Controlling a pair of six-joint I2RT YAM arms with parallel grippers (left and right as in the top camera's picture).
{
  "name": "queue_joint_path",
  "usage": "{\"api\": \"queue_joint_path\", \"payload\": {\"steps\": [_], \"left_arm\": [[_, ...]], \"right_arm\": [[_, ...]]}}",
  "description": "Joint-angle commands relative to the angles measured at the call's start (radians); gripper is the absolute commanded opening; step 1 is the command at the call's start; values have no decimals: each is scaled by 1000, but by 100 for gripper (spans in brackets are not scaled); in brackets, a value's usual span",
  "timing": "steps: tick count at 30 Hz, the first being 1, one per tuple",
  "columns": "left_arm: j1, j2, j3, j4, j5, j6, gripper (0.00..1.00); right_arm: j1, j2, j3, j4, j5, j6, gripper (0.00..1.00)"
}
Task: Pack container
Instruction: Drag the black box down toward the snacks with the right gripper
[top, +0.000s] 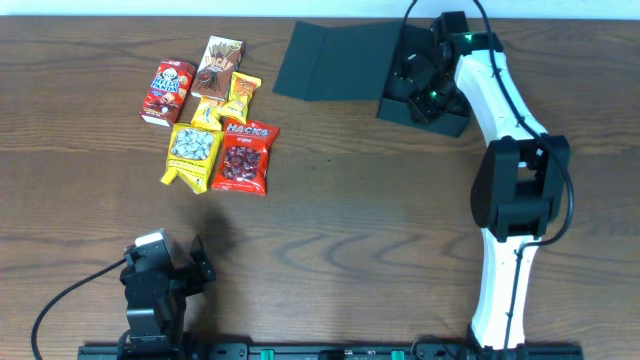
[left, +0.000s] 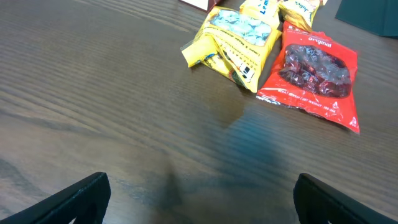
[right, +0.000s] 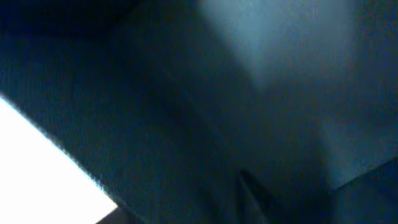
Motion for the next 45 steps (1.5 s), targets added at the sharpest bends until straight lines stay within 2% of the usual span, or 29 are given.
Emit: {"api": "queue_joint_path", "payload": {"steps": [1,5,15,18,20,26,36,45], "left_arm": [[1,-6,-11,-1,5,-11,95],[1,-6,-11,0,5,-11,95],[1,-6,-11,-1,5,-11,95],[1,-6,-11,0,5,-11,95],[1,-6,-11,-1,5,-11,95],[1,-6,-11,-1,5,-11,95],[1,-6,-11,0,5,-11,95],[1,-6,-11,-1,5,-11,95]], "right_arm": [[22,5,-1,-27,3,116,28],[65,5,-1,-97,2,116,22],[249,5,-1,-156,2,286,24],[320,5,-1,-161,3,418,29],[357,5,-1,-160,3,541,24],[455,5,-1,-157,2,878,22],[528,5,-1,-135,-28,1281,20],[528,5,-1,-15,-27,1542,14]]}}
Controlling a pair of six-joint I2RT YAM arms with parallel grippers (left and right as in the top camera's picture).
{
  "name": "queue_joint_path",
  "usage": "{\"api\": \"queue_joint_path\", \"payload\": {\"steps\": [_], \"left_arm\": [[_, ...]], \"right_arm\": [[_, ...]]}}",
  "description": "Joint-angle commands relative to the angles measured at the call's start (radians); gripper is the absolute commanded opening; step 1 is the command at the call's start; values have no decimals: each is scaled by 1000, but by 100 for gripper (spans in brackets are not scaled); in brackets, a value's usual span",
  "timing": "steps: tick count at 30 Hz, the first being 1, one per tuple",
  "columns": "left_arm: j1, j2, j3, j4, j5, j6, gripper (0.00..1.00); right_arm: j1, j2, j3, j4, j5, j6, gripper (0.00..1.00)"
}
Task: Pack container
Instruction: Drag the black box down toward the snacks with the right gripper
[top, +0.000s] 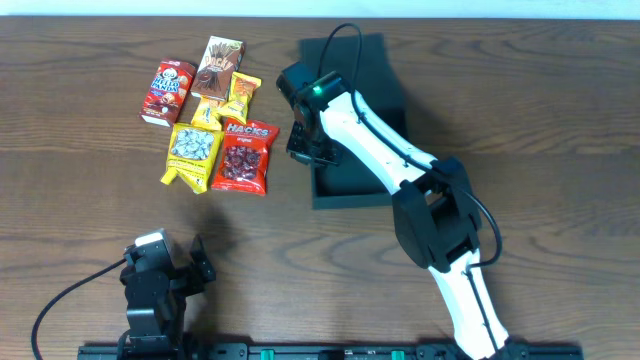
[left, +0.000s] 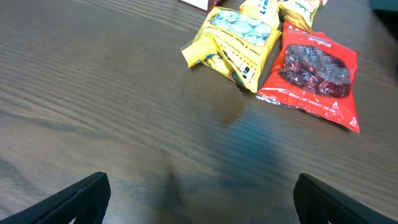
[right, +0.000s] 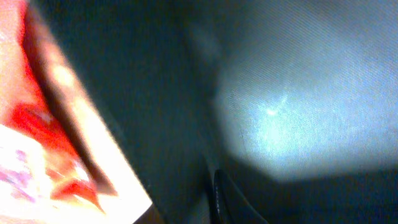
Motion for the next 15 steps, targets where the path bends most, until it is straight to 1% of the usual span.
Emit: {"api": "queue_joint_path", "payload": {"steps": [1,5,7,10,15], "left_arm": [[1,-6,-11,-1,5,-11,95],[1,-6,-11,-1,5,-11,95],[1,-6,-11,-1,5,-11,95],[1,-6,-11,-1,5,-11,95],[1,-6,-11,-1,5,-11,95]], "right_arm": [[6,5,-1,37,0,142,12],[6,5,-1,83,17,140,10],[6,5,-1,83,38,99,7],[6,5,-1,82,72,-16,2],[6,5,-1,80,76,-192,2]]}}
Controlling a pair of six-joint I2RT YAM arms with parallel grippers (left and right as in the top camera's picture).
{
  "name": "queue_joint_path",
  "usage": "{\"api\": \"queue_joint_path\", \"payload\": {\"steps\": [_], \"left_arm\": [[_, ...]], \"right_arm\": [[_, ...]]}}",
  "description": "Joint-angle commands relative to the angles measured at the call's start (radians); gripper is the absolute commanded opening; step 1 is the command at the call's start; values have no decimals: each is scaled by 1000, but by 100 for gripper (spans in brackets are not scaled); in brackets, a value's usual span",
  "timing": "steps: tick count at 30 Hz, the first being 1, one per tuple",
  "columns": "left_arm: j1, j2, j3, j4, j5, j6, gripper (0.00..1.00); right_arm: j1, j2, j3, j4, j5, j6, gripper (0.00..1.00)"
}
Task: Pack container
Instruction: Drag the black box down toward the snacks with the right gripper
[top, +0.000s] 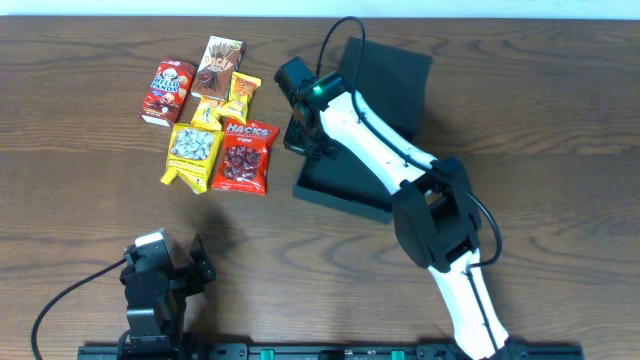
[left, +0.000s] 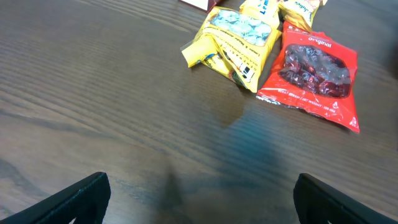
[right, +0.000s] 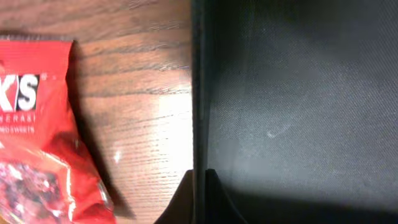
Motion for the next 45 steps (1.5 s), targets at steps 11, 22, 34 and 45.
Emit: {"api": "queue_joint_path", "payload": {"steps": [11,22,34,45], "left_arm": [[1,-6,-11,-1,5,-11,95],[1,-6,-11,-1,5,-11,95],[1,-6,-11,-1,5,-11,95],[1,-6,-11,10,-11,-8,95]], "right_arm": [[6,5,-1,-9,62,-264,2],[4,3,35,-40,-37,-371,97],[3,-127,474,-323,122,-582,99],[3,-220,486,-298,130,-771,99]]}}
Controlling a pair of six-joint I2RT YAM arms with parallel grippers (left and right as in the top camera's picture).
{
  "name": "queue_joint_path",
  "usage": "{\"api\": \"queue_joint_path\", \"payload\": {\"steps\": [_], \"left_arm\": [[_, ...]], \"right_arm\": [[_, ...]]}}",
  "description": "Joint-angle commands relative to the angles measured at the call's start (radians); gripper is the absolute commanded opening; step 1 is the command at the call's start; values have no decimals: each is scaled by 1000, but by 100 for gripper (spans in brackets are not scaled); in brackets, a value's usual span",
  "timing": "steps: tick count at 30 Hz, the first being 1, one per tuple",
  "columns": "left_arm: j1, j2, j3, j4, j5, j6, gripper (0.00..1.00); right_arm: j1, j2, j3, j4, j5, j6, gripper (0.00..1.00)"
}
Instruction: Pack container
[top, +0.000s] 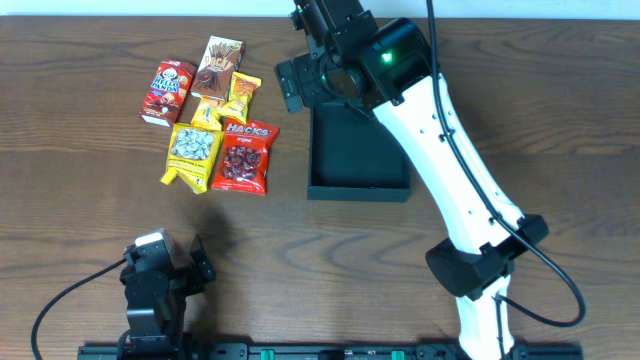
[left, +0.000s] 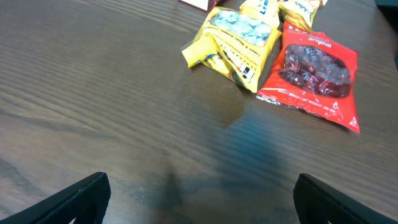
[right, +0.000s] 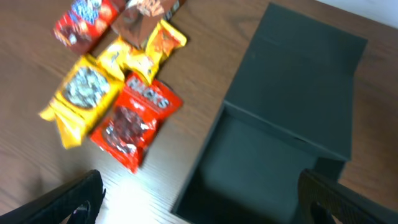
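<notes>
A black open container (top: 358, 152) lies at the table's middle, just right of the snacks; its flipped-back lid (right: 298, 81) lies behind it. The snacks are a red Hacks bag (top: 242, 156), a yellow bag (top: 192, 152), a small orange packet (top: 242, 95), a red panda box (top: 166, 92) and a brown Pocky box (top: 219, 66). My right gripper (right: 199, 205) hangs open high above the container's left edge and holds nothing. Near the front edge my left gripper (left: 202, 199) rests open and empty, with the bags (left: 311, 68) ahead of it.
The right arm (top: 450, 170) stretches from the front right over the container's far end and hides most of the lid from above. Dark wood table (top: 90, 200) shows all around the snacks. A cable runs by the left arm's base.
The right gripper was low and shut on the container's left wall, the container lying skewed. Now the gripper is high and open, and the container lies straight beside the snacks.
At first the container stood at the far right back, lid open to the left, with the right gripper inside it. Later it lay at the middle, then skewed close to the red bag, still gripped. Now it is let go. The left arm stayed put.
</notes>
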Motion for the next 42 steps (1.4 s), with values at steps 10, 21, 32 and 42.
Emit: {"api": "queue_joint_path", "payload": {"steps": [10,21,32,42], "left_arm": [[1,-6,-5,-8,273,-527,95],[1,-3,-4,291,393,-558,95],[2,333,84,404,349,-446,91],[1,934,496,262,246,-149,86]], "right_arm": [[-39,-27,6,-47,17,-216,99],[-175,-64,6,-46,17,-238,99],[-434,-95,6,103,17,-257,99],[-636,-93,6,288,-78,-256,99]]}}
